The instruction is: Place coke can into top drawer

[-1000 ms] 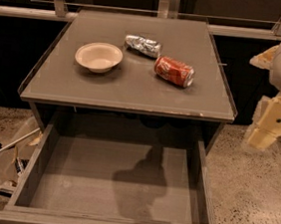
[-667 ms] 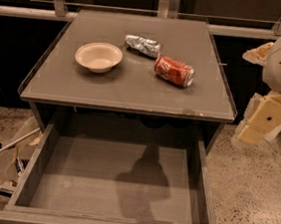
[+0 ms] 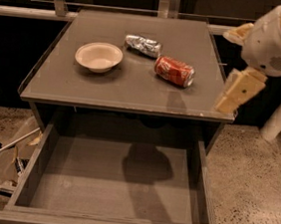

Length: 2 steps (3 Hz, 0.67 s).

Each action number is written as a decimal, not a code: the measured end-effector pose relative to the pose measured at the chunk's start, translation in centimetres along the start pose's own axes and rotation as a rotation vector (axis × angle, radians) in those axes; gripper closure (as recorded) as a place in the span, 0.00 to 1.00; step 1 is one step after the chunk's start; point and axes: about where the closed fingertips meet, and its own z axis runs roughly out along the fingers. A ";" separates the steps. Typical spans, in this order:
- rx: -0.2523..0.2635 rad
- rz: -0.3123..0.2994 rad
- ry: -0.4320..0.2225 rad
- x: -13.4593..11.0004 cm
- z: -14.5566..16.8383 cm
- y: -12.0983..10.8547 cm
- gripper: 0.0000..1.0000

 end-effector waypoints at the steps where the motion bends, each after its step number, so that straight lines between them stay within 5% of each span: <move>1: -0.042 -0.016 -0.042 -1.0 3.8 -3.9 0.00; 2: -0.089 -0.001 -0.054 -0.5 9.3 -8.1 0.00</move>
Offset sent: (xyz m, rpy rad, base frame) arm 0.1678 0.0196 -0.0697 0.0563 0.1201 0.0672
